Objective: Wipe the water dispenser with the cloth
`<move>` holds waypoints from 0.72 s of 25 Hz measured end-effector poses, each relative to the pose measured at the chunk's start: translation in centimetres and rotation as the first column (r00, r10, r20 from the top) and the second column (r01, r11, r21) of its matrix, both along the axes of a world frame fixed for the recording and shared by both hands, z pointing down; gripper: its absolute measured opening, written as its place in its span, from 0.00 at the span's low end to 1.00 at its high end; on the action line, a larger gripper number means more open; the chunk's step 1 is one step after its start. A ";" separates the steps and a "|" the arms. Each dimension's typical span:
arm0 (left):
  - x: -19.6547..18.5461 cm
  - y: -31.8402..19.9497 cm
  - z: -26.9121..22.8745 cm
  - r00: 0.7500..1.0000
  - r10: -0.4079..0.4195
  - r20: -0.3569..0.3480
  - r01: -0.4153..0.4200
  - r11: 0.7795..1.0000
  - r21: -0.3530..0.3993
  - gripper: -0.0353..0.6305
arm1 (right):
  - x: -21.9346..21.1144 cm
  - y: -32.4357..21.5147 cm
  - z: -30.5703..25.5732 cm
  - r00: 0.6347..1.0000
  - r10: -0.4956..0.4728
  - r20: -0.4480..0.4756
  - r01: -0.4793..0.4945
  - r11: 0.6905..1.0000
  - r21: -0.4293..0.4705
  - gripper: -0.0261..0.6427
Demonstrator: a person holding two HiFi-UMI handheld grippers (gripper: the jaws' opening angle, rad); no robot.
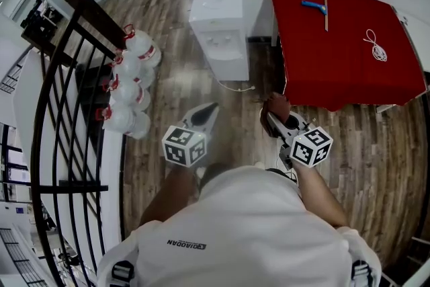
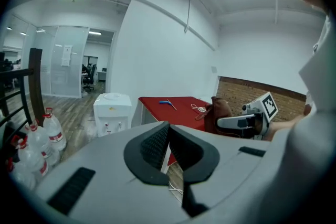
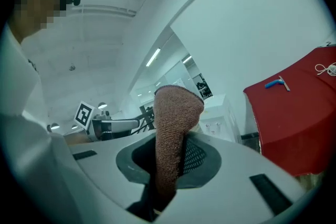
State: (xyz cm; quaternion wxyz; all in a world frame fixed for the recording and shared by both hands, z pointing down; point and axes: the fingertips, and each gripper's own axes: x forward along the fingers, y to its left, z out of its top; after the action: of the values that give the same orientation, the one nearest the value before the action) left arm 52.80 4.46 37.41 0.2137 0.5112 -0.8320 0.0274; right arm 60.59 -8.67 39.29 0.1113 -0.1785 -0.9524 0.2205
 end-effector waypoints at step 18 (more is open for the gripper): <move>-1.1 1.4 1.8 0.995 -0.078 -0.065 0.071 0.993 -0.096 0.04 | 1.0 -4.6 4.2 0.988 0.091 -0.122 -0.096 0.995 -0.037 0.12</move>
State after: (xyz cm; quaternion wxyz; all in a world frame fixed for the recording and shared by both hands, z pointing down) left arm 51.74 5.90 39.26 0.2665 0.4699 -0.8405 0.0408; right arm 61.54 -13.28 43.54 0.1543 -0.1225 -0.9464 0.2560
